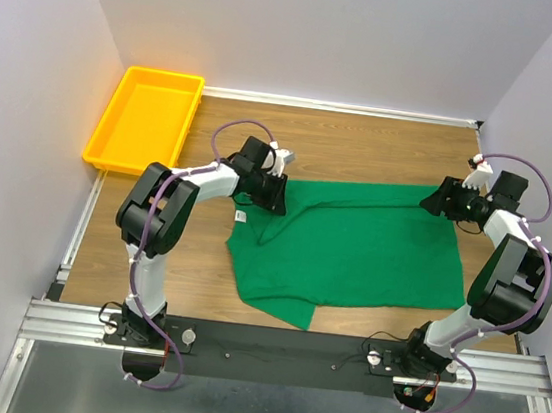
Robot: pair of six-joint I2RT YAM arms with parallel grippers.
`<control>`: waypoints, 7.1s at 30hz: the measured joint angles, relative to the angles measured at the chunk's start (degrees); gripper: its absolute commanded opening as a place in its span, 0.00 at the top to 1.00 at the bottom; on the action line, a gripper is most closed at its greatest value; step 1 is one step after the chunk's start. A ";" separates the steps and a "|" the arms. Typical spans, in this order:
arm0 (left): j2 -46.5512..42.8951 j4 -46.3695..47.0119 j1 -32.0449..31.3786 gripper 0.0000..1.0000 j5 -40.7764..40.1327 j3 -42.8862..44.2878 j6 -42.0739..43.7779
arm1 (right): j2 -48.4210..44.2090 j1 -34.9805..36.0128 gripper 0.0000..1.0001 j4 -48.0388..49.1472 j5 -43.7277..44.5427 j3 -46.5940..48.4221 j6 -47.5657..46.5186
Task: Fold and stack the t-shirts
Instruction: Fold the tshirt
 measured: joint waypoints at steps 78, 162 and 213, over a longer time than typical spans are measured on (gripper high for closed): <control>-7.26 3.54 -10.45 1.00 -5.03 -3.82 -4.79 | 4.02 0.00 0.28 -2.86 1.88 4.59 9.51; -50.47 8.13 1.16 0.25 -26.97 -32.61 -19.89 | 16.83 -1.38 0.99 -11.67 15.67 18.78 8.87; -8.31 3.08 8.59 0.47 -27.58 -4.59 -20.63 | 21.44 -1.81 0.30 -12.37 1.86 26.60 2.49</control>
